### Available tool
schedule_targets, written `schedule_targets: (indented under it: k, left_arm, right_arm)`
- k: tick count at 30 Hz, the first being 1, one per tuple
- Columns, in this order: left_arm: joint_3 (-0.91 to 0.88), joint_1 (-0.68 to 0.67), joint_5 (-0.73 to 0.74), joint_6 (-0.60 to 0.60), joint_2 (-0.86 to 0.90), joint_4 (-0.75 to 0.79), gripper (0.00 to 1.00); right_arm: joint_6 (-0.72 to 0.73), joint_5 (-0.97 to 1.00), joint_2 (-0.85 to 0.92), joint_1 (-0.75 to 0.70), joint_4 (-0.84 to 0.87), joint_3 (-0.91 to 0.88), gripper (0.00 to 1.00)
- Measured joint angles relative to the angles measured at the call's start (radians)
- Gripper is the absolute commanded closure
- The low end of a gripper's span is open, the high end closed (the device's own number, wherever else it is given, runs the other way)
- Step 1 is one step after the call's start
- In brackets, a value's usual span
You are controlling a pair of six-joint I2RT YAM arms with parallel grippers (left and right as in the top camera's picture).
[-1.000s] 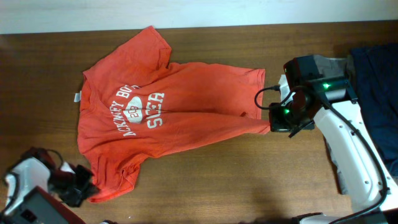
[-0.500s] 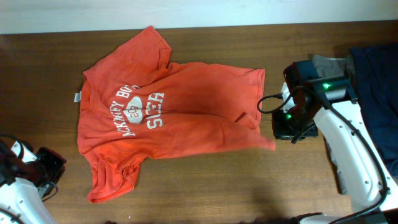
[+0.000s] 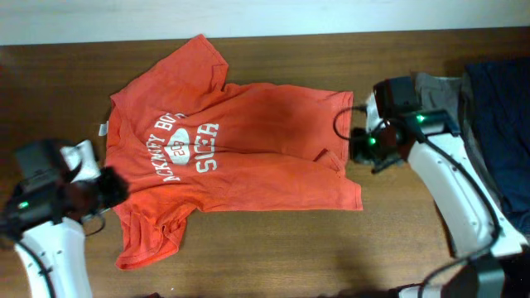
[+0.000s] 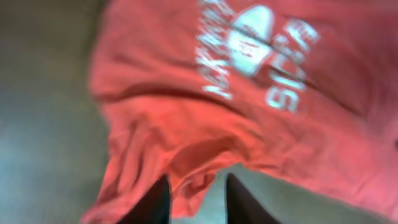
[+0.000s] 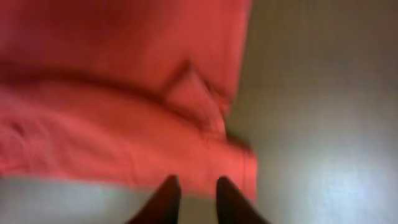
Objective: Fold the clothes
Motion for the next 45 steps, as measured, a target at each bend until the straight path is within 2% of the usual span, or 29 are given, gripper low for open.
schedule_targets:
  k: [1, 3, 7, 11, 14, 20, 24, 28, 31, 37, 38, 39, 40, 43, 45]
  left_arm:
    - [0.0, -0.04, 0.001, 0.017, 0.0, 0.011, 0.61]
    - [0.001, -0.124, 0.002, 0.05, 0.0, 0.029, 0.58]
    - [0.002, -0.267, 0.003, 0.099, 0.0, 0.074, 0.54]
    - [0.002, -0.343, 0.003, 0.117, 0.0, 0.089, 0.52]
    - [0.002, -0.381, 0.003, 0.126, 0.0, 0.092, 0.51]
    - [0.002, -0.404, 0.003, 0.129, 0.0, 0.113, 0.47]
    - [0.002, -0.404, 0.003, 0.129, 0.0, 0.137, 0.45]
    - [0.002, -0.404, 0.003, 0.129, 0.0, 0.142, 0.45]
    - [0.002, -0.404, 0.003, 0.129, 0.0, 0.142, 0.45]
    - [0.002, -0.404, 0.003, 0.129, 0.0, 0.154, 0.44]
    - [0.002, -0.404, 0.003, 0.129, 0.0, 0.162, 0.44]
    - [0.002, -0.404, 0.003, 0.129, 0.0, 0.169, 0.44]
    - [0.002, -0.404, 0.003, 0.129, 0.0, 0.176, 0.42]
    - [0.002, -0.404, -0.007, 0.129, 0.0, 0.185, 0.37]
    - [0.002, -0.404, -0.017, 0.13, 0.0, 0.185, 0.35]
  right_arm:
    - [-0.004, -0.005, 0.022, 0.0, 0.05, 0.0, 0.58]
    - [-0.006, -0.01, 0.084, -0.002, 0.148, 0.0, 0.48]
    - [-0.003, -0.019, 0.271, -0.02, 0.35, 0.011, 0.46]
    - [-0.004, -0.022, 0.449, -0.061, 0.417, 0.054, 0.46]
    - [-0.003, -0.03, 0.514, -0.087, 0.426, 0.115, 0.47]
    - [-0.006, -0.05, 0.586, -0.103, 0.467, 0.182, 0.82]
    - [-0.004, -0.068, 0.61, -0.103, 0.523, 0.187, 0.96]
    - [-0.002, -0.082, 0.636, -0.108, 0.639, 0.193, 0.96]
    - [-0.001, -0.084, 0.665, -0.136, 0.661, 0.244, 0.96]
    - [-0.002, -0.121, 0.696, -0.283, 0.665, 0.501, 0.95]
    - [-0.001, -0.133, 0.695, -0.308, 0.665, 0.54, 0.83]
    - [-0.002, -0.145, 0.692, -0.331, 0.665, 0.568, 0.57]
    - [0.001, -0.155, 0.691, -0.343, 0.662, 0.581, 0.39]
    - [0.003, -0.179, 0.689, -0.365, 0.6, 0.595, 0.28]
    - [-0.002, -0.189, 0.689, -0.361, 0.519, 0.594, 0.26]
